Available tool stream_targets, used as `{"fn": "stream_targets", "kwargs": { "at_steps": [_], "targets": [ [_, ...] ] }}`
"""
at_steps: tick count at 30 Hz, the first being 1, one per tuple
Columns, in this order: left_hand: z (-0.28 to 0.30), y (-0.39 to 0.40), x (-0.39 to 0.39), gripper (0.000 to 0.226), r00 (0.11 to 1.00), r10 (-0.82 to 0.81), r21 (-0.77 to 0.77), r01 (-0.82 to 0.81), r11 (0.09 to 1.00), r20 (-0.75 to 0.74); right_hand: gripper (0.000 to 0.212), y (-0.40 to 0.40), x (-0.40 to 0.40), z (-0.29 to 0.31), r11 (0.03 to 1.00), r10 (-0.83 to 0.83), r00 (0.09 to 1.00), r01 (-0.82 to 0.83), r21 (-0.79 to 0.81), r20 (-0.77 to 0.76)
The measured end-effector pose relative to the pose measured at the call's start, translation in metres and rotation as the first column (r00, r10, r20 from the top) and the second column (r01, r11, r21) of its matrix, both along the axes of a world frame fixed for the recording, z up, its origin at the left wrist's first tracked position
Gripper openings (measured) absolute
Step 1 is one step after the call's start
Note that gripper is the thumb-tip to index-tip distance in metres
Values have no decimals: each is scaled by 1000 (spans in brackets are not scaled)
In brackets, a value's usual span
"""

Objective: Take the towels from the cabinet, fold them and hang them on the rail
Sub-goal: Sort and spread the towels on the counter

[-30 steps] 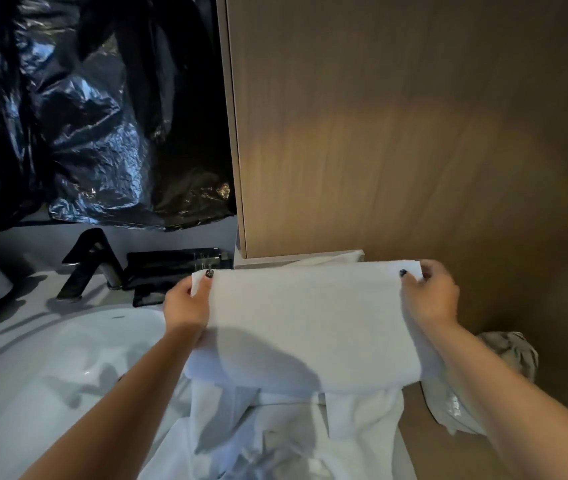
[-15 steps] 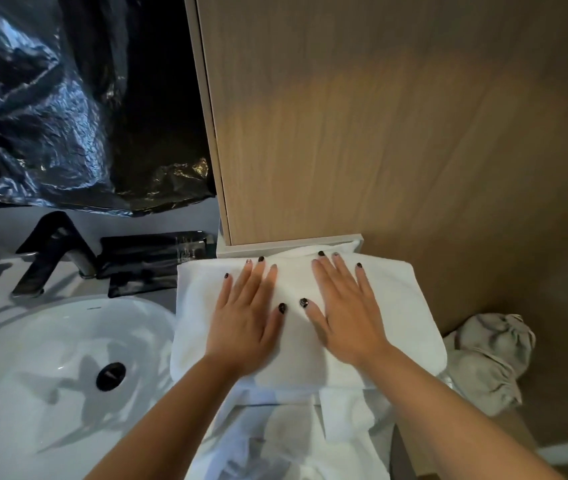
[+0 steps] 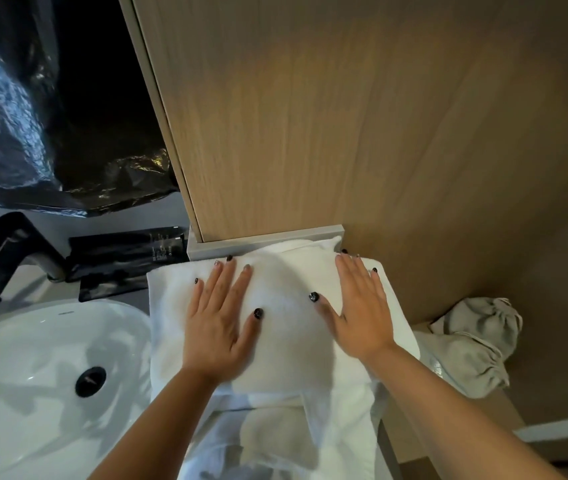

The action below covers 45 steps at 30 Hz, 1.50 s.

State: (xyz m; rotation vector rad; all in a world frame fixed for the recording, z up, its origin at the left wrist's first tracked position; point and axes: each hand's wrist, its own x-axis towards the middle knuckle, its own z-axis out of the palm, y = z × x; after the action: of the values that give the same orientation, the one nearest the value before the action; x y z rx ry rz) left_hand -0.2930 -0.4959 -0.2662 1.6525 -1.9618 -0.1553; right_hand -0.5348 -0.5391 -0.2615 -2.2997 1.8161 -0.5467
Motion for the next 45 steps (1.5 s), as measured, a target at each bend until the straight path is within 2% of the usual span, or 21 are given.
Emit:
{"fn": "stream_targets", "kwargs": {
  "at_steps": [4,6,8,10,12,13,15,17,19,21,23,25,26,28,29,31,36,38,39,41,45],
  "targets": [
    [0,12,-3,69,995,103,41,-104,994,13,104,5,0,7,999,-12,1000,12,47,-2],
    [1,23,-6,70,985,171,93,-168,981,-17,95,15,5,17,999,2,1000,-1,44,-19],
    [2,38,-8,68,976,205,147,-194,970,-66,84,35,13,26,992,127,991,-128,-14,-40],
    [1,56,-9,65,978,187,157,-171,973,-95,77,64,23,29,937,327,944,-330,-111,-45],
    [-6,77,-11,66,981,169,161,-153,975,-96,73,90,30,15,858,438,872,-478,-186,-219],
    [-11,87,-11,68,978,183,174,-163,971,-105,74,100,33,5,837,440,836,-514,-187,-327],
    [-17,107,-14,74,943,273,224,-229,947,-192,83,111,33,-12,842,409,816,-510,-177,-409],
    [-13,122,-22,77,833,413,289,-320,902,-367,93,113,33,-20,860,368,847,-467,-205,-383],
    [1,130,-34,69,620,566,384,-416,825,-543,98,112,39,-18,871,328,863,-434,-232,-384],
    [12,132,-43,63,270,688,549,-440,710,-673,99,110,50,-15,879,308,860,-421,-224,-407],
    [17,126,-45,51,-70,724,698,-344,628,-686,97,108,59,-9,880,308,846,-427,-207,-435],
    [21,118,-39,26,-281,699,753,-207,625,-658,86,106,64,0,879,308,834,-433,-198,-457],
    [26,116,-36,15,-370,658,738,-130,663,-656,77,105,64,4,873,310,830,-442,-208,-463],
    [36,113,-31,14,-509,568,666,-15,746,-647,50,104,63,8,836,318,835,-470,-282,-450],
    [40,112,-29,22,-556,534,637,9,771,-637,43,105,61,8,821,326,841,-479,-312,-432],
    [44,113,-28,31,-606,487,622,-17,783,-630,45,107,59,10,799,351,847,-493,-344,-399],
    [54,114,-37,16,-657,390,622,-155,768,-645,45,113,58,12,749,411,829,-544,-378,-380],
    [55,111,-38,19,-662,323,535,-140,833,-677,50,113,59,13,735,432,804,-576,-357,-408],
    [53,109,-38,22,-661,308,475,-83,876,-684,54,113,61,13,740,432,795,-583,-335,-426],
    [54,105,-36,26,-662,321,421,8,907,-677,58,113,65,14,768,410,798,-563,-306,-442],
    [46,99,-29,16,-672,311,476,-70,877,-672,55,109,62,8,796,367,809,-529,-295,-460]
  ]
}}
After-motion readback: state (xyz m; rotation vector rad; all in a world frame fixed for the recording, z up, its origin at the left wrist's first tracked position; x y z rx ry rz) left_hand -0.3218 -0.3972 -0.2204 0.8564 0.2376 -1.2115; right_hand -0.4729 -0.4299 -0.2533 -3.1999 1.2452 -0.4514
